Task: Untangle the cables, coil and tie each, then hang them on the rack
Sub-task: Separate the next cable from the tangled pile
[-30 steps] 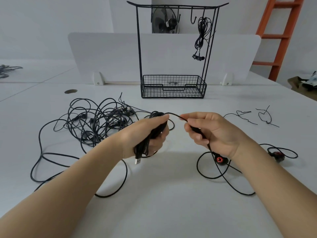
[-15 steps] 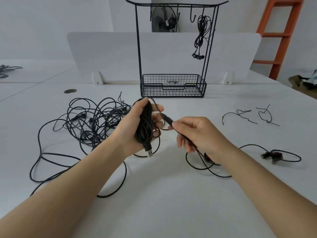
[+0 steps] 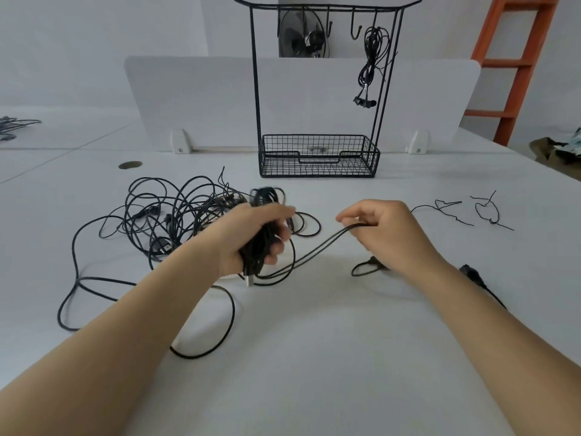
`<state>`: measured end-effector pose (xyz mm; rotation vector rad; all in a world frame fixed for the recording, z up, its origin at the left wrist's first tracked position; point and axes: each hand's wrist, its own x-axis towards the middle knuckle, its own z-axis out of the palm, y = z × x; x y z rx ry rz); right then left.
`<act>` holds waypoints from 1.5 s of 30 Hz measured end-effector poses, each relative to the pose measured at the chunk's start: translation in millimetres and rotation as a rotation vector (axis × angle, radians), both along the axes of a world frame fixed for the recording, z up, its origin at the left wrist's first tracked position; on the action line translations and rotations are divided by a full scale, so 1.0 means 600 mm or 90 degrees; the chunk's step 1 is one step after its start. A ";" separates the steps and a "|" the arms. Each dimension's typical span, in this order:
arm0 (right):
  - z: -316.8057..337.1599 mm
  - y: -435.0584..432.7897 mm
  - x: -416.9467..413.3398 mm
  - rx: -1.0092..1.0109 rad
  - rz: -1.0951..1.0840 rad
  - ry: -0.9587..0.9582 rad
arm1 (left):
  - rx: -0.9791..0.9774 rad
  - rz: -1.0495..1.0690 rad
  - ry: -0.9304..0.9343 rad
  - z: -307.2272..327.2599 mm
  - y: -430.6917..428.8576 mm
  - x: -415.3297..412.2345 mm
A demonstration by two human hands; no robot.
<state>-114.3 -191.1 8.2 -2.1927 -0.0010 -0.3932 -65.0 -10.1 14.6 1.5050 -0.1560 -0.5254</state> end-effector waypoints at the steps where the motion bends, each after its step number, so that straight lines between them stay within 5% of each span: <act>1: 0.003 0.002 -0.002 0.039 0.005 -0.004 | 0.087 -0.047 -0.039 -0.001 -0.002 -0.006; 5: 0.005 0.010 -0.007 0.072 0.023 -0.011 | 0.365 -0.224 -0.181 -0.004 -0.012 -0.026; 10: -0.003 0.009 -0.004 0.022 0.027 -0.029 | 0.456 -0.260 -0.228 -0.007 -0.023 -0.034; 15: -0.012 -0.006 0.006 -0.109 -0.076 -0.070 | 0.191 -0.354 -0.090 0.002 0.001 -0.022; 19: -0.010 -0.012 0.005 -0.156 -0.110 -0.091 | -0.046 -0.250 -0.042 0.007 0.005 -0.010; 26: 0.006 -0.002 -0.007 0.094 0.103 0.021 | -0.270 0.092 -0.060 0.005 -0.004 0.003; 30: 0.013 0.003 -0.013 0.137 0.168 0.094 | -0.410 0.171 -0.003 0.011 0.004 0.008; 38: 0.012 -0.008 -0.014 0.170 0.254 0.168 | -0.461 0.188 0.053 0.019 0.006 -0.001; 45: 0.013 -0.019 -0.002 0.406 0.153 0.090 | -0.488 0.230 0.053 0.019 0.011 0.011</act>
